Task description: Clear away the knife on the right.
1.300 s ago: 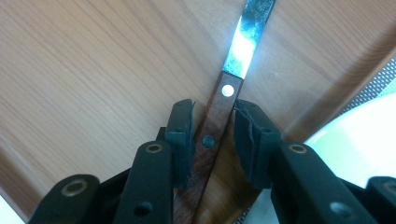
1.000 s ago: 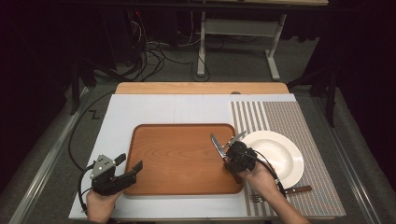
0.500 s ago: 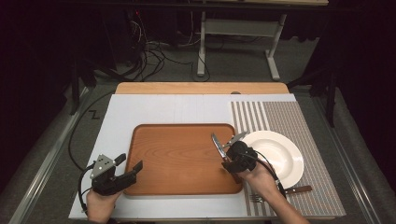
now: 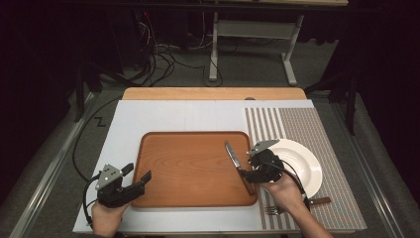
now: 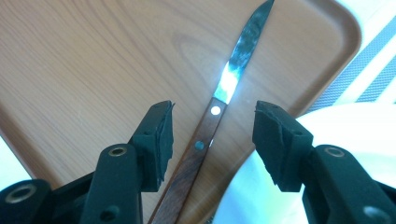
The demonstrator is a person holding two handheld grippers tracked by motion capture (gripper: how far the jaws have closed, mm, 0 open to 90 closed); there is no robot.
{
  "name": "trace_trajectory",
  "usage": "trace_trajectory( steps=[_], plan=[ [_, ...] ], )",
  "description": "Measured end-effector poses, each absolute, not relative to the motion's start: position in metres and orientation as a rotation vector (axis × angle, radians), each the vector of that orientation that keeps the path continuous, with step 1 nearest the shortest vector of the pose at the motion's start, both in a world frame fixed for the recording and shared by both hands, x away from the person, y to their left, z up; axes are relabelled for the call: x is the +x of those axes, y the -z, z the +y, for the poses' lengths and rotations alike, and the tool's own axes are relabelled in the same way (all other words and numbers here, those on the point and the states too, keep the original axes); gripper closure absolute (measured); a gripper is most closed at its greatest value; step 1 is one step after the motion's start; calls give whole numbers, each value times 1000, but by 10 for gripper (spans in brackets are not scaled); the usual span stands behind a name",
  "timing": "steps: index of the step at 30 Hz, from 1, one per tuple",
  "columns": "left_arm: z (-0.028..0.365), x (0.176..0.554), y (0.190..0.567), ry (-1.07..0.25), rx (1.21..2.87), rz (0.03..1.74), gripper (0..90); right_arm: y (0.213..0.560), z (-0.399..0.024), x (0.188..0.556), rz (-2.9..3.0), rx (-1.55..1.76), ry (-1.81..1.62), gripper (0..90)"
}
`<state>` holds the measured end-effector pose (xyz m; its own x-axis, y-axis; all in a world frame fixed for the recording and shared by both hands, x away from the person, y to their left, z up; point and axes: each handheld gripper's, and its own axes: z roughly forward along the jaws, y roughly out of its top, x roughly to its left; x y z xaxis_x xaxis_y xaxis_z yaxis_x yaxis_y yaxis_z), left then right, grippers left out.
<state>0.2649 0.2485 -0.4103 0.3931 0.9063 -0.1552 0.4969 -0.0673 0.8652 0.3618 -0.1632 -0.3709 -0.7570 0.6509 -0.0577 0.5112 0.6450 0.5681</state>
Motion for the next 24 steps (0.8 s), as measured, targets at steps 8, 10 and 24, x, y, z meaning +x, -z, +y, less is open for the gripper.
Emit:
trace_trajectory(
  steps=[8,10,24],
  plan=[
    [248,265,410,-547,1713,1241,302,365,-175,357,2575,935,-859,452],
    [248,265,410,-547,1711,1241,302,365,-176,356,2572,936,-864,449],
    [249,265,410,-547,1712,1241,302,360,-198,346,2512,936,-973,414]
  ],
)
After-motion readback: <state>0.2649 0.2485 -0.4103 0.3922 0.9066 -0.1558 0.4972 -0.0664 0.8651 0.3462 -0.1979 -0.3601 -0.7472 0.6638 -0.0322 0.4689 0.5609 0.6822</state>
